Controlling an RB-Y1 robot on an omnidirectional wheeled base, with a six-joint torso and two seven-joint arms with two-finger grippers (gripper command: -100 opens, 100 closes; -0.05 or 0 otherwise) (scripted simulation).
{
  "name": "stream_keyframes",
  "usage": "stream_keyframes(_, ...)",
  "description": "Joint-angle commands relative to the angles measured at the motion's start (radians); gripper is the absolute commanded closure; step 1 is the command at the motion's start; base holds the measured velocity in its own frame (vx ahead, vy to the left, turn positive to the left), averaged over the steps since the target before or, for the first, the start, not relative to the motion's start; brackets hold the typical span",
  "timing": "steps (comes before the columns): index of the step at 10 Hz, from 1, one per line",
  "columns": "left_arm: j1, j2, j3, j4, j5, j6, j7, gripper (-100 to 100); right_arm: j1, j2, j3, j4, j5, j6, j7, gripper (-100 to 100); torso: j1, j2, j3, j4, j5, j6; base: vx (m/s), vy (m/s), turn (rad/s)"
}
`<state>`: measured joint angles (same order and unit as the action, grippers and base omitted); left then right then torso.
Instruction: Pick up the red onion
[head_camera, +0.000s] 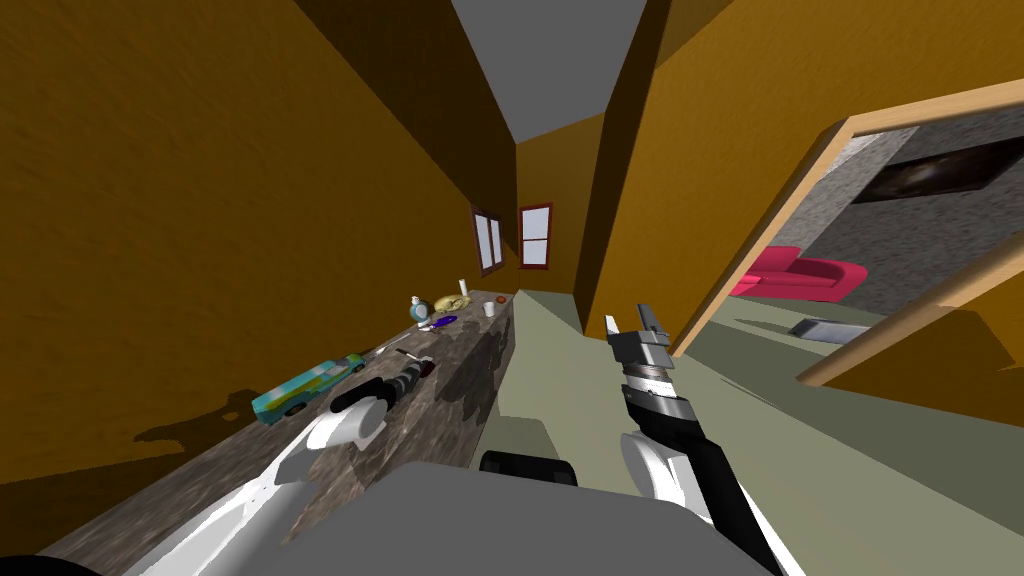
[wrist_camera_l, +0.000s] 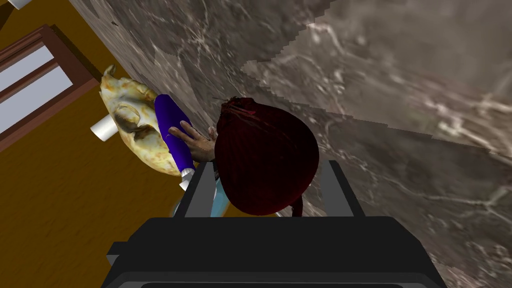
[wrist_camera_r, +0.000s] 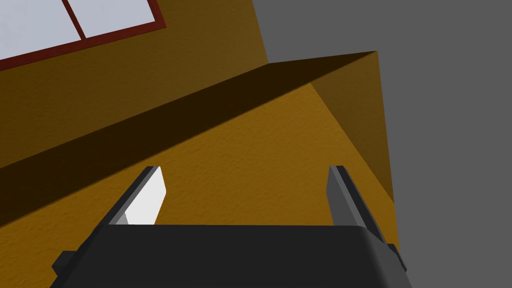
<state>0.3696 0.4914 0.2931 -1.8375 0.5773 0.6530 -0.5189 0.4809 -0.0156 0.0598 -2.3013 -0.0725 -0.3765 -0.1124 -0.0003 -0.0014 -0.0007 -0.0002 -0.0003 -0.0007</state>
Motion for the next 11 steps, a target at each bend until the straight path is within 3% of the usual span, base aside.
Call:
stream_keyframes(1, 0.000, 0.000, 0.000, 0.000, 0.000, 0.000, 0.000, 100, 0.000, 0.000, 0.000, 0.000, 0.000, 0.000, 0.000, 0, 0.000, 0.000, 0.000, 0.000, 0.000, 0.000, 0.000, 0.000, 0.000)
stream_keyframes(2, 0.000, 0.000, 0.000, 0.000, 0.000, 0.000, 0.000, 100, 0.000, 0.000, 0.000, 0.000, 0.000, 0.000, 0.000, 0, 0.000, 0.000, 0.000, 0.000, 0.000, 0.000, 0.000, 0.000, 0.000)
stream_keyframes(3, 0.000, 0.000, 0.000, 0.000, 0.000, 0.000, 0.000, 0, 0.000, 0.000, 0.000, 0.000, 0.000, 0.000, 0.000, 0, 0.000, 0.000, 0.000, 0.000, 0.000, 0.000, 0.000, 0.000, 0.000)
stream_keyframes(4, 0.006, 0.005, -0.025, -0.023, -0.040, 0.007, 0.041, 100, 0.000, 0.000, 0.000, 0.000, 0.000, 0.000, 0.000, 0, 0.000, 0.000, 0.000, 0.000, 0.000, 0.000, -0.003, 0.031, 0.011)
stream_keyframes(5, 0.011, 0.012, -0.054, -0.048, -0.072, 0.016, 0.069, 100, 0.000, 0.000, 0.000, 0.000, 0.000, 0.000, 0.000, 0, 0.001, 0.001, 0.000, 0.000, 0.000, 0.000, -0.013, 0.060, 0.010)
stream_keyframes(6, 0.011, 0.012, -0.054, -0.048, -0.086, 0.016, 0.095, 100, 0.000, 0.000, 0.000, 0.000, 0.000, 0.000, 0.000, 0, 0.003, 0.001, 0.001, 0.000, 0.000, 0.000, -0.014, 0.052, -0.008)
stream_keyframes(7, 0.017, 0.019, -0.083, -0.073, -0.123, 0.025, 0.124, 100, 0.000, 0.000, 0.000, 0.000, 0.000, 0.000, 0.000, 0, 0.003, 0.001, 0.001, 0.001, 0.000, 0.000, -0.011, 0.053, 0.012)
stream_keyframes(8, 0.017, 0.019, -0.083, -0.073, -0.132, 0.025, 0.149, 100, 0.000, 0.000, 0.000, 0.000, 0.000, 0.000, 0.000, 0, 0.003, 0.001, 0.001, 0.000, 0.000, 0.000, -0.009, 0.040, 0.002)
stream_keyframes(9, 0.022, 0.027, -0.111, -0.097, -0.173, 0.034, 0.179, 100, 0.000, 0.000, 0.000, 0.000, 0.000, 0.000, 0.000, 0, 0.002, 0.001, 0.001, 0.001, 0.000, 0.000, -0.007, 0.041, 0.011)
stream_keyframes(10, 0.022, 0.027, -0.111, -0.097, -0.178, 0.034, 0.203, 100, 0.000, 0.000, 0.000, 0.000, 0.000, 0.000, 0.000, 0, 0.002, 0.001, 0.001, 0.001, 0.000, 0.000, -0.010, 0.036, 0.000)
stream_keyframes(11, 0.027, 0.034, -0.140, -0.122, -0.218, 0.044, 0.234, 100, 0.000, 0.000, 0.000, 0.000, 0.000, 0.000, 0.000, 0, 0.002, 0.001, 0.001, 0.001, 0.000, 0.000, -0.014, 0.042, 0.011)
